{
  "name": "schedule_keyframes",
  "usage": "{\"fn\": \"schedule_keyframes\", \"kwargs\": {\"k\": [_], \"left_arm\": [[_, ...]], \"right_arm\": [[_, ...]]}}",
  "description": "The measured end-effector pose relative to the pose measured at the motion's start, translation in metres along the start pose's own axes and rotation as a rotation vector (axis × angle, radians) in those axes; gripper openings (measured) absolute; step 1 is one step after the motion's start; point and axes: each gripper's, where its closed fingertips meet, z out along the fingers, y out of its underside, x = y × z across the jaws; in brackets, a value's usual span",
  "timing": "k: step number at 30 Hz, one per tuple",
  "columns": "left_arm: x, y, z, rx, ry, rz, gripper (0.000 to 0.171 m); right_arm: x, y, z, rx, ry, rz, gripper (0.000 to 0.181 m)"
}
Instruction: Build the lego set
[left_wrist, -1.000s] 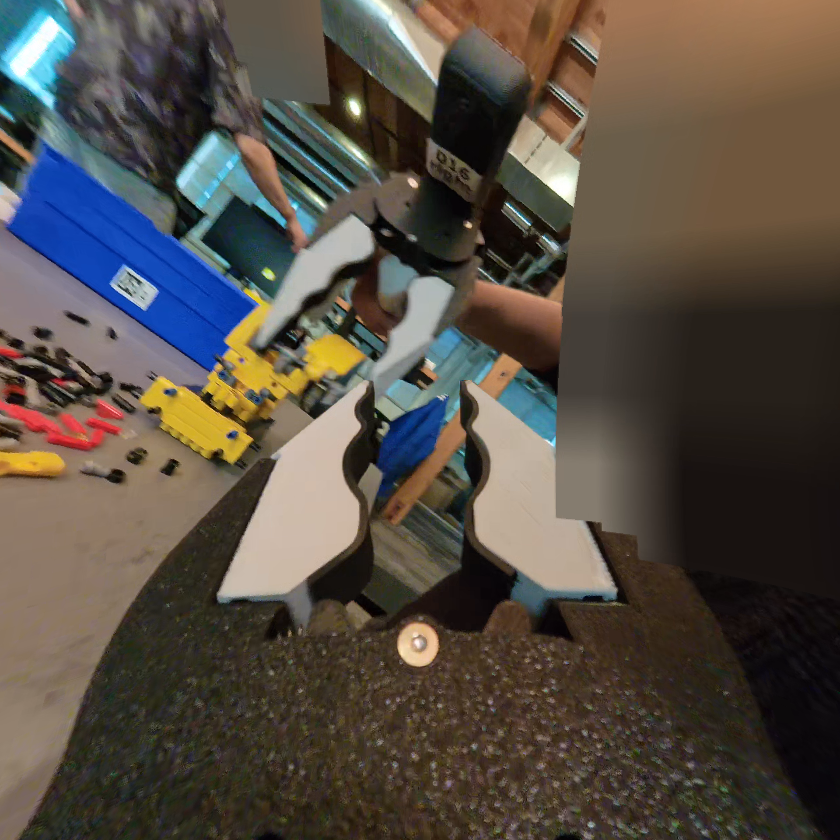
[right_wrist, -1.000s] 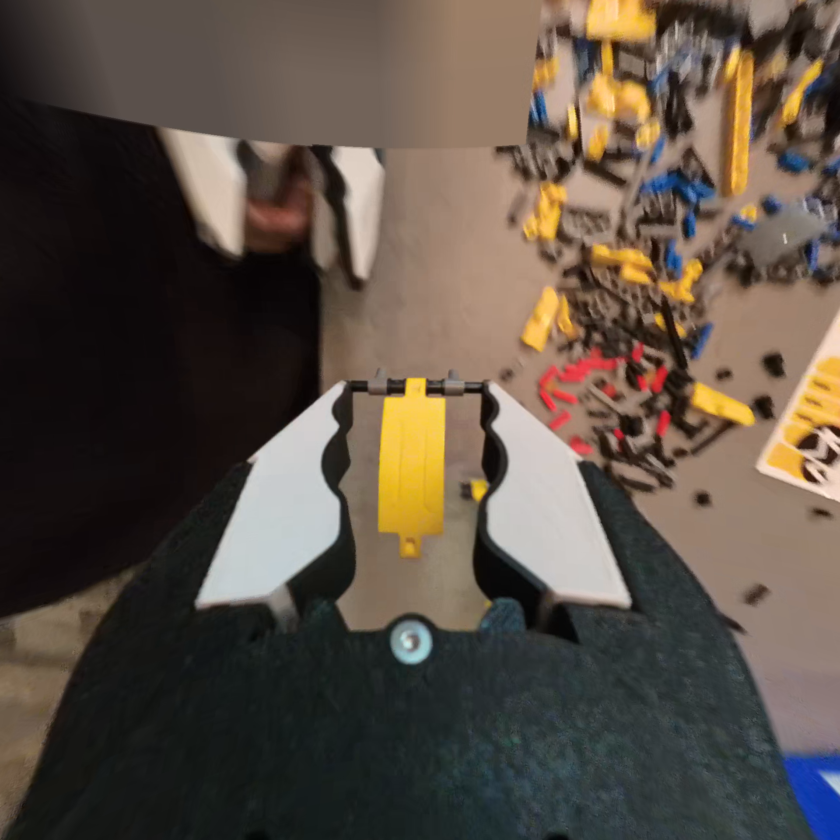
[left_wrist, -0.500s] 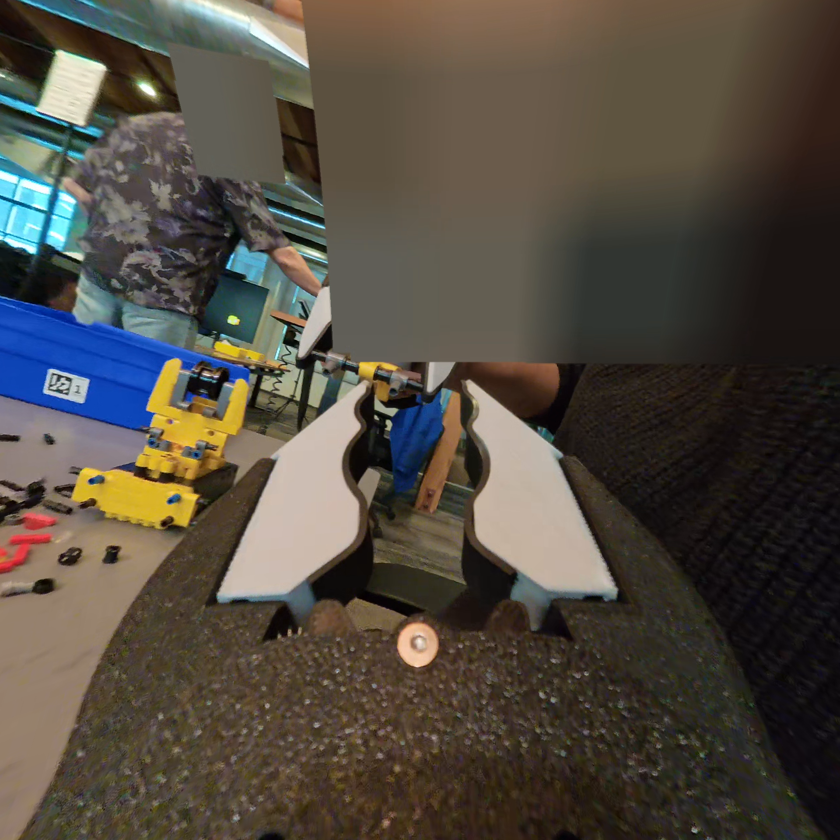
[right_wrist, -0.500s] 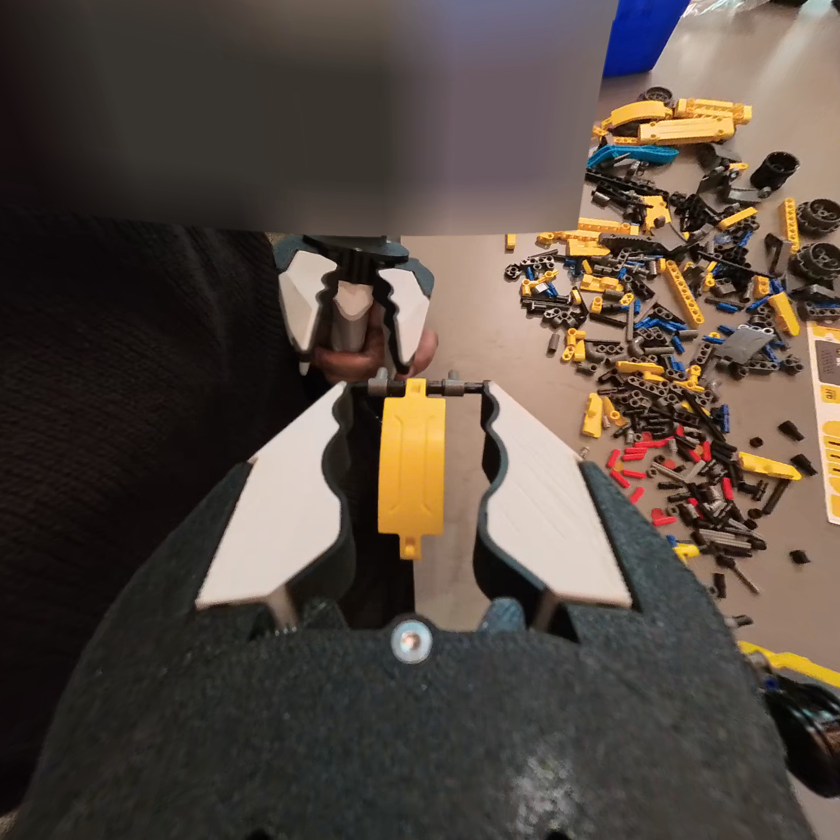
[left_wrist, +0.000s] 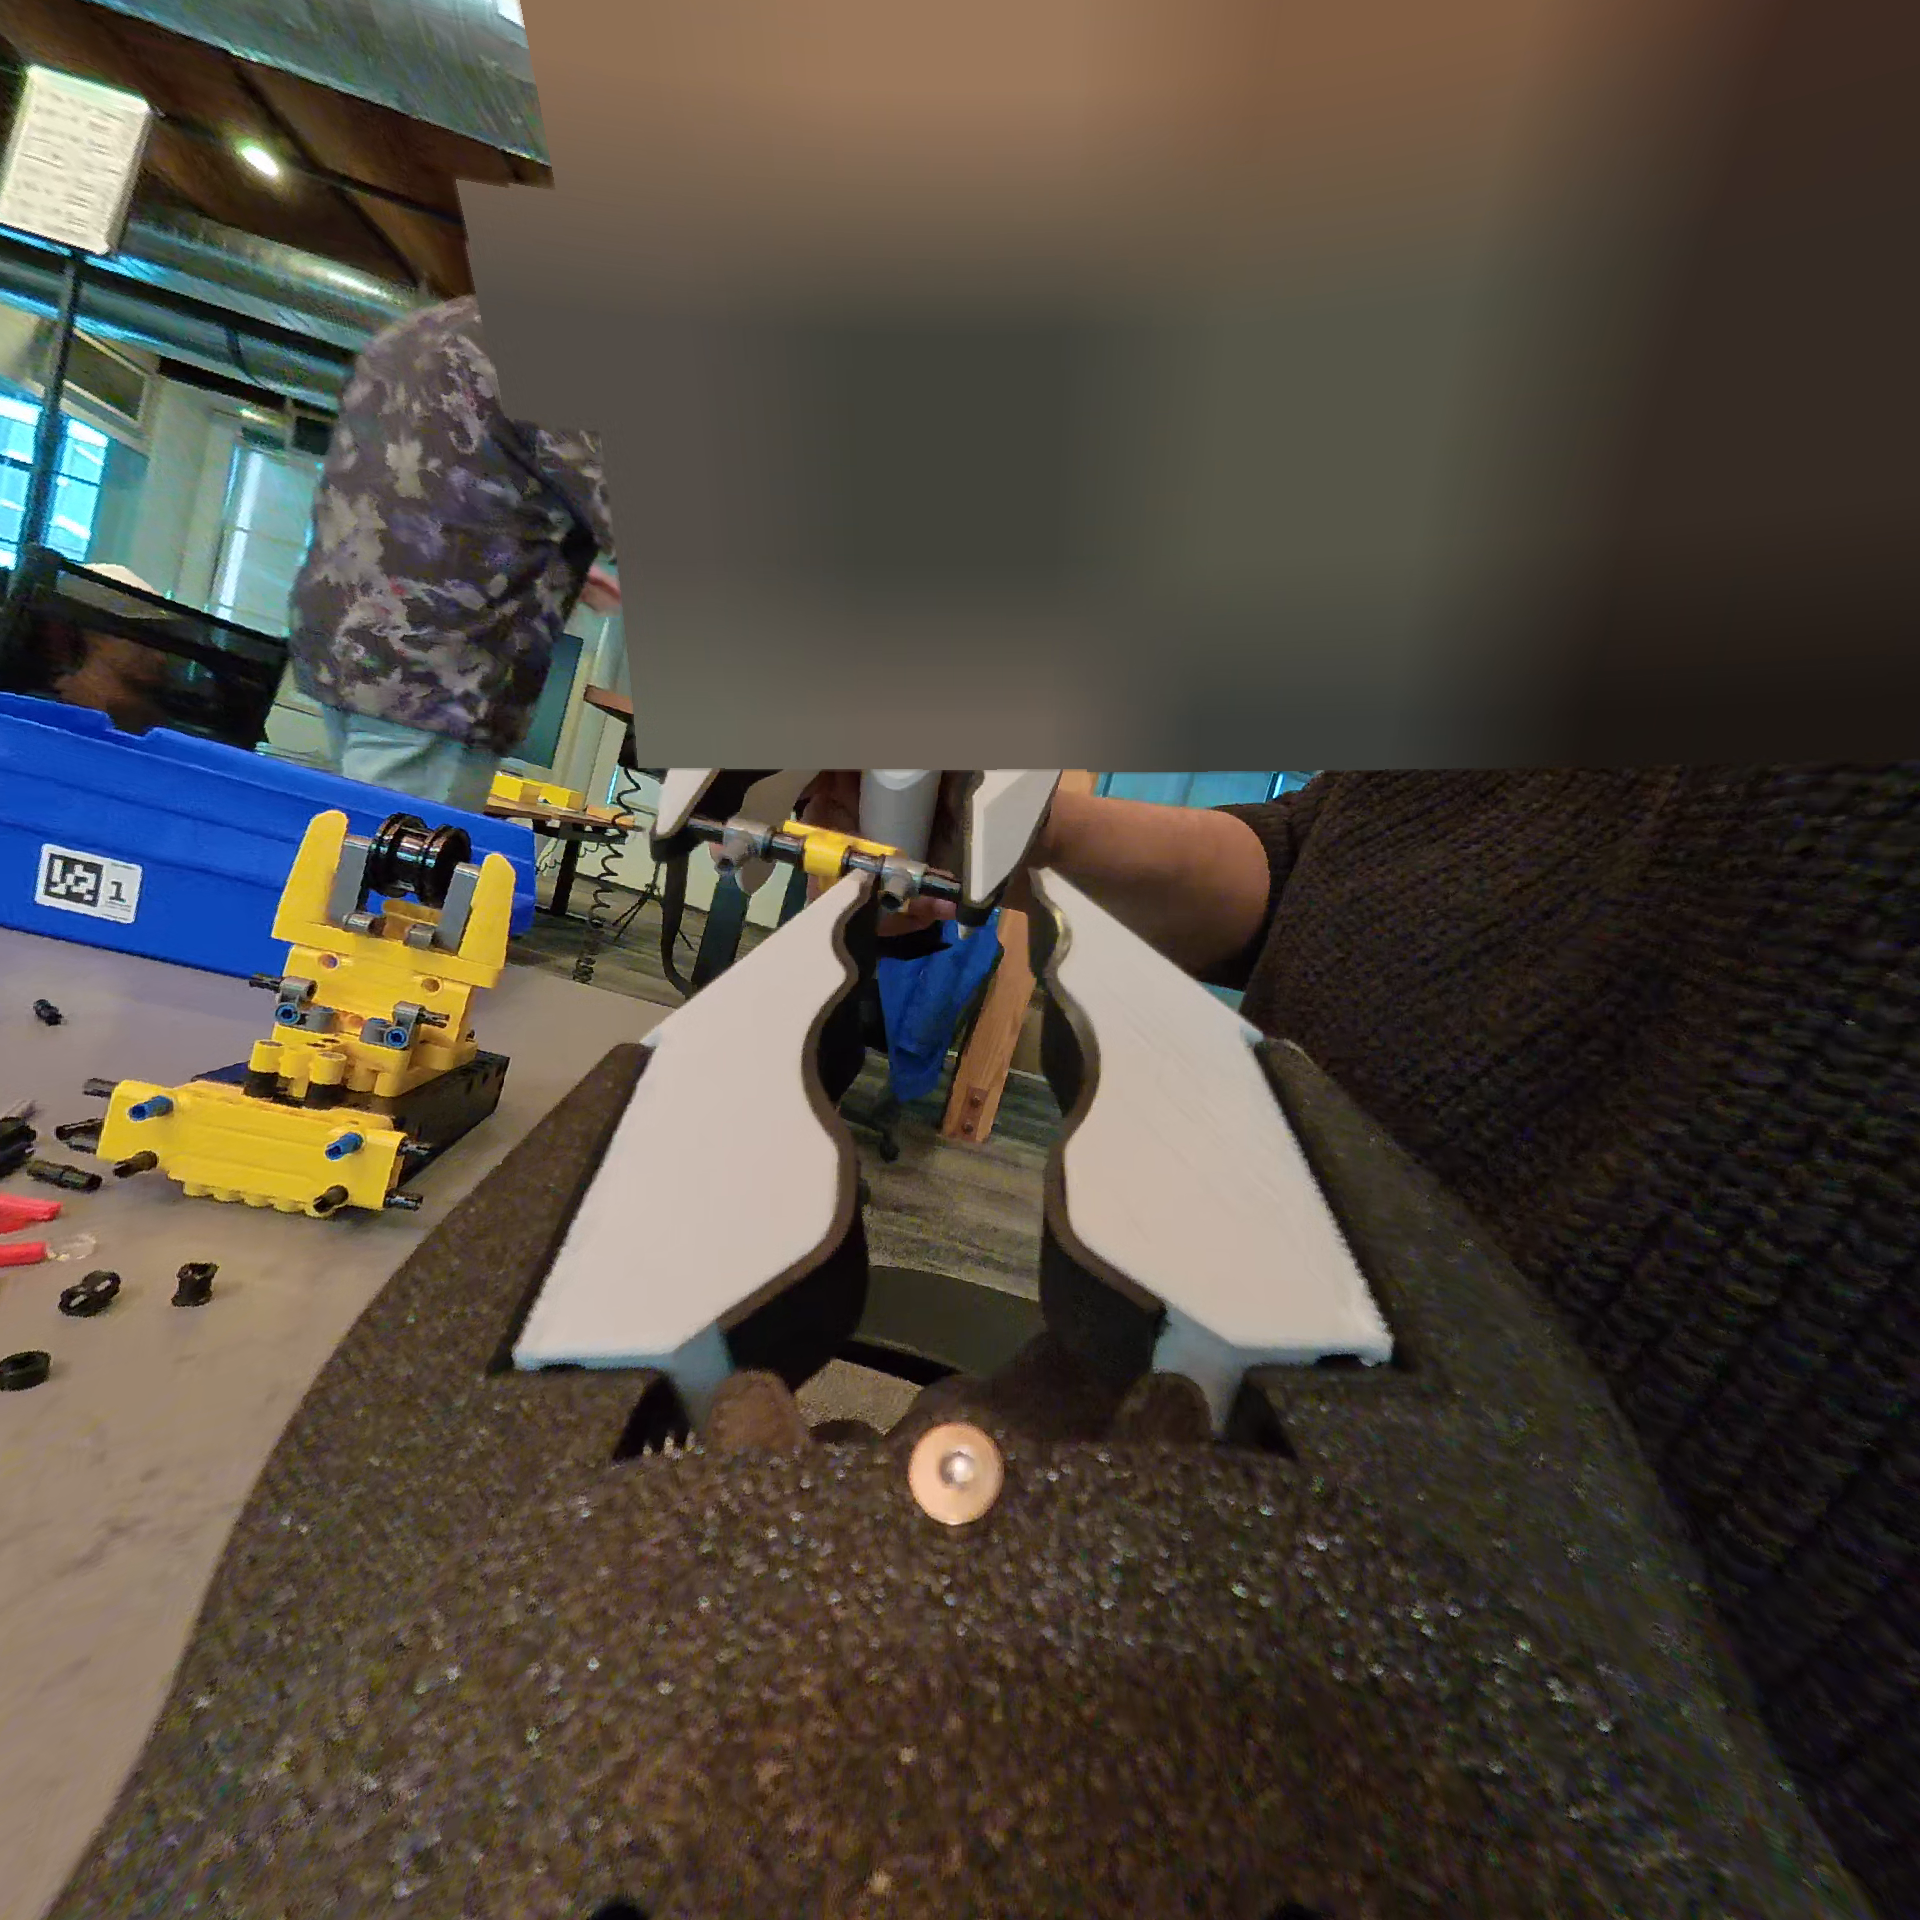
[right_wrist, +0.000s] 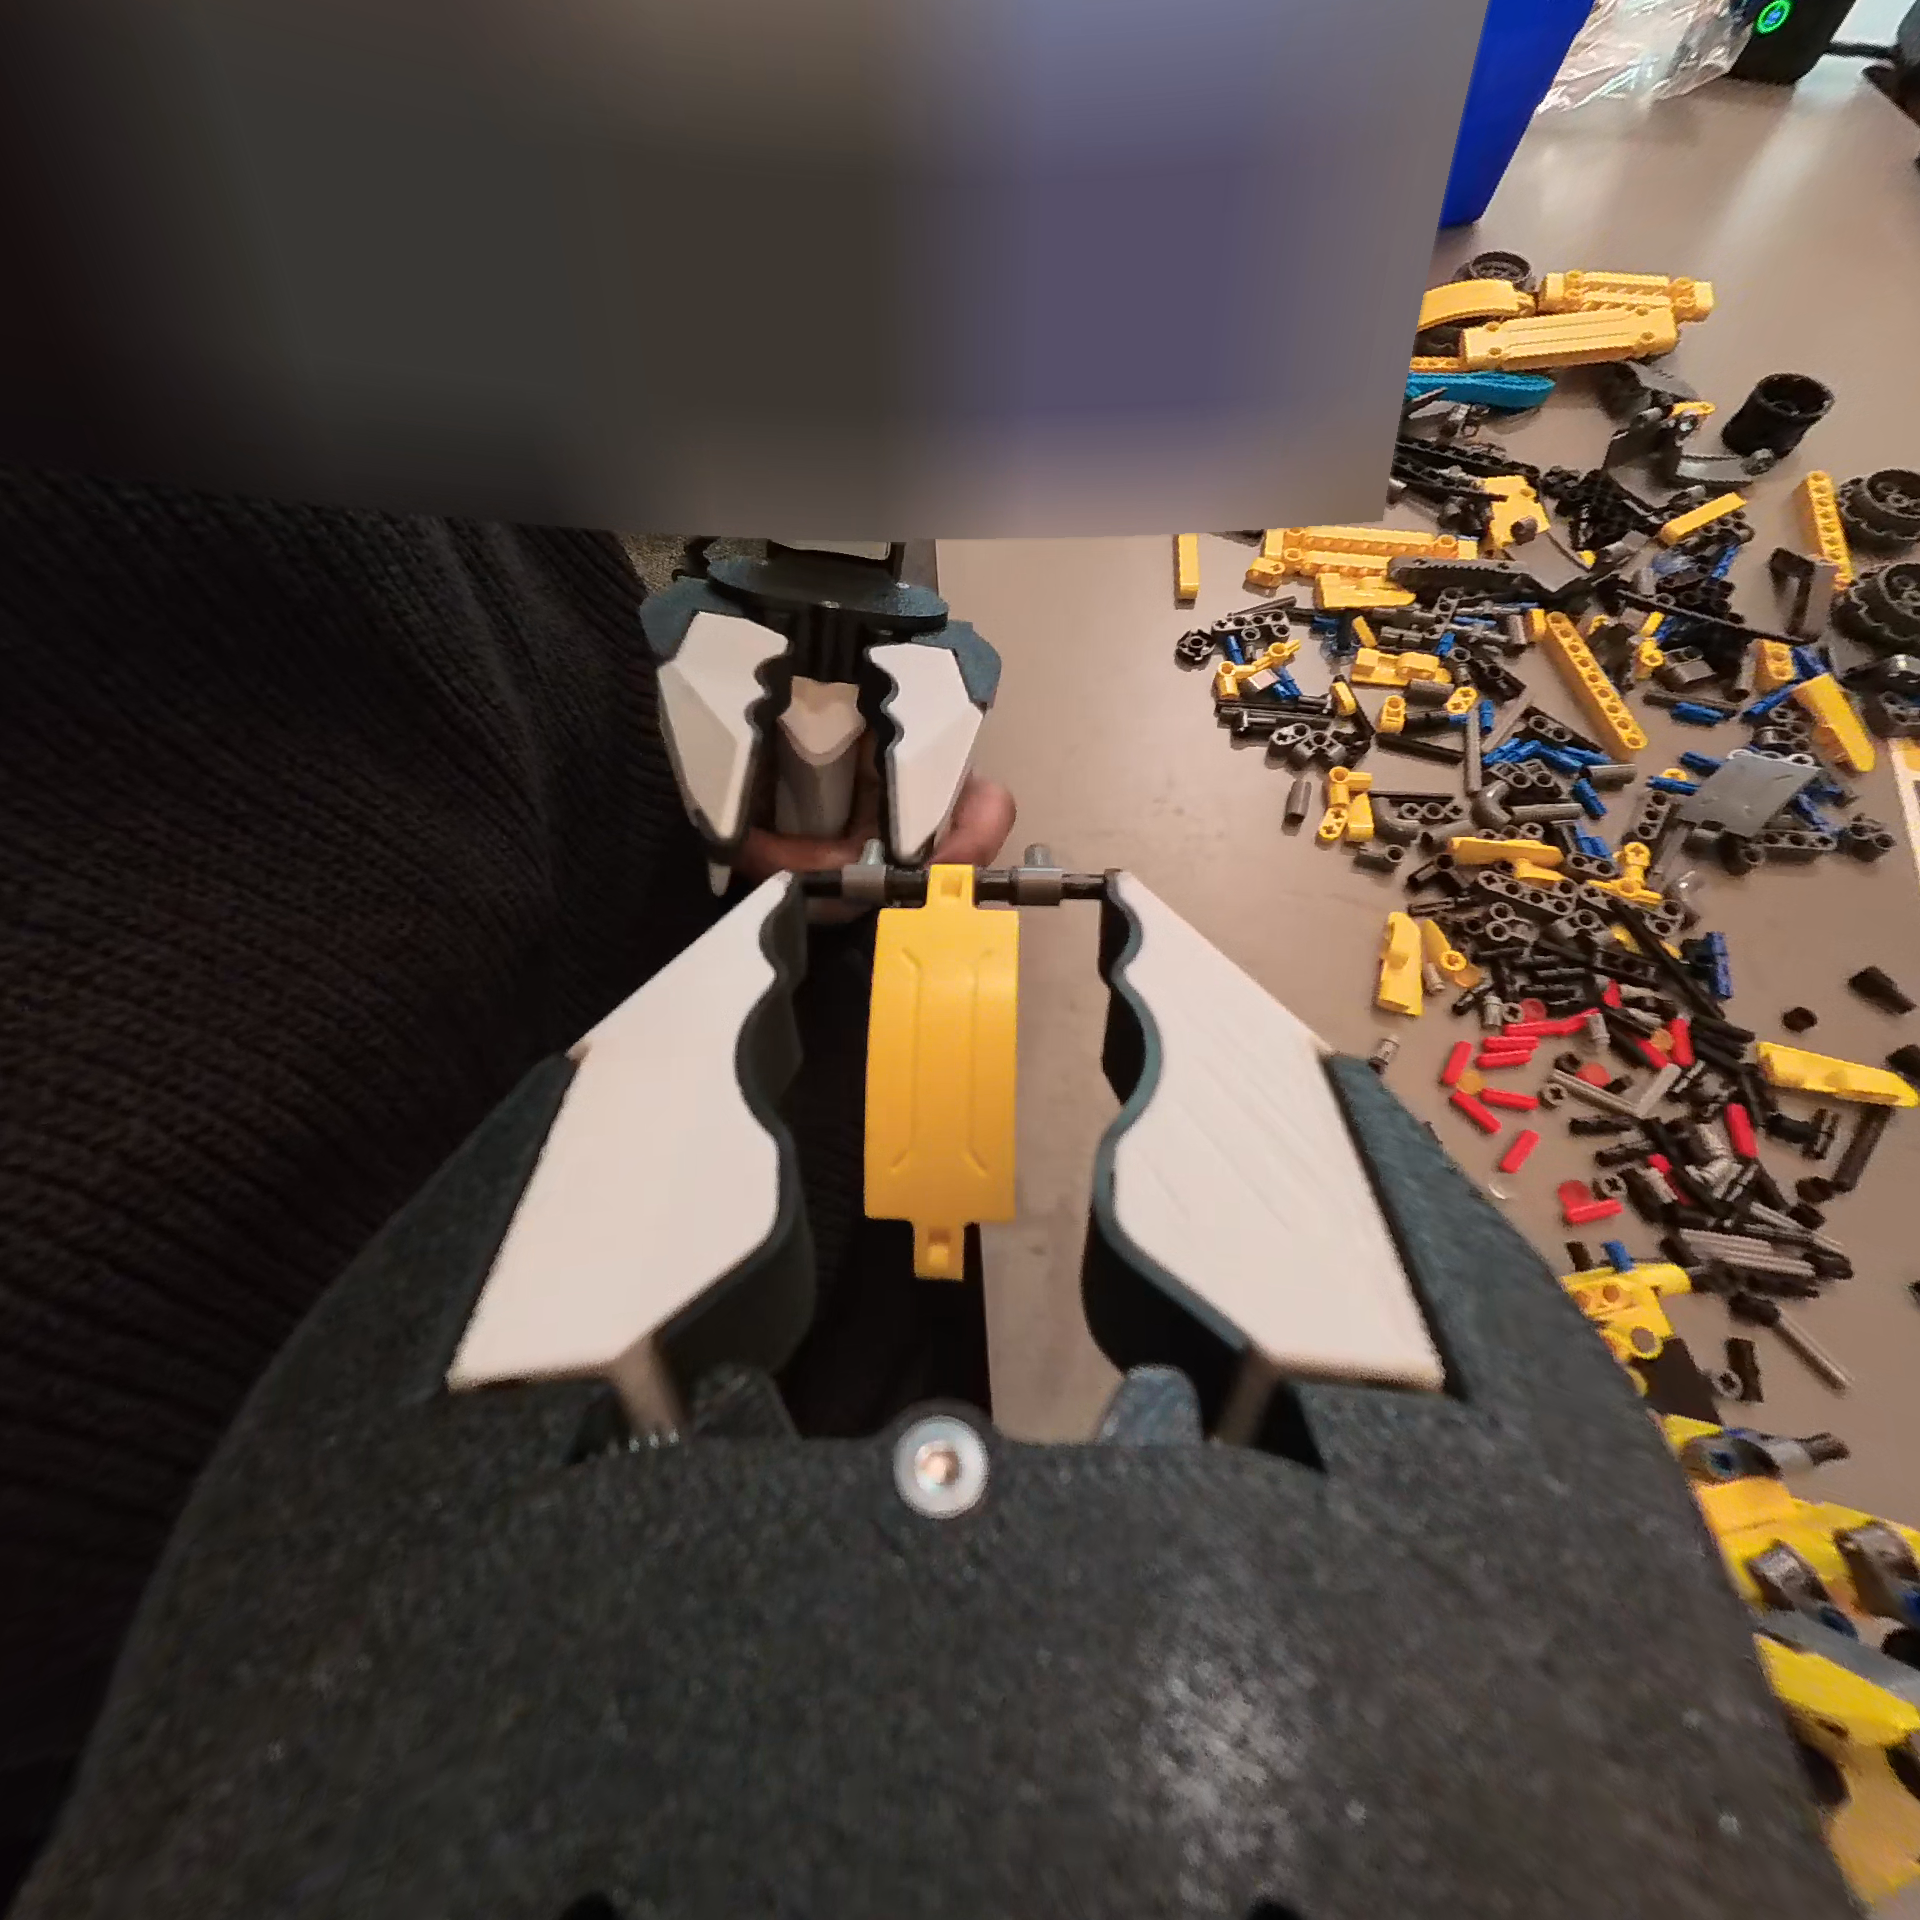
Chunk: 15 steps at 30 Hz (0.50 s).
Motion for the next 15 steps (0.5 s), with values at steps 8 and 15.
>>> {"fn": "schedule_keyframes", "kwargs": {"k": [8, 15], "left_arm": [[-0.007, 0.000, -0.001, -0.008, -0.039, 0.007, 0.018], [-0.013, -0.001, -0.004, 0.002, -0.063, 0.000, 0.006]], "right_arm": [[0.002, 0.000, 0.004, 0.002, -0.003, -0.004, 0.056], [0.001, 0.000, 0.006, -0.003, 0.001, -0.012, 0.056]]}}
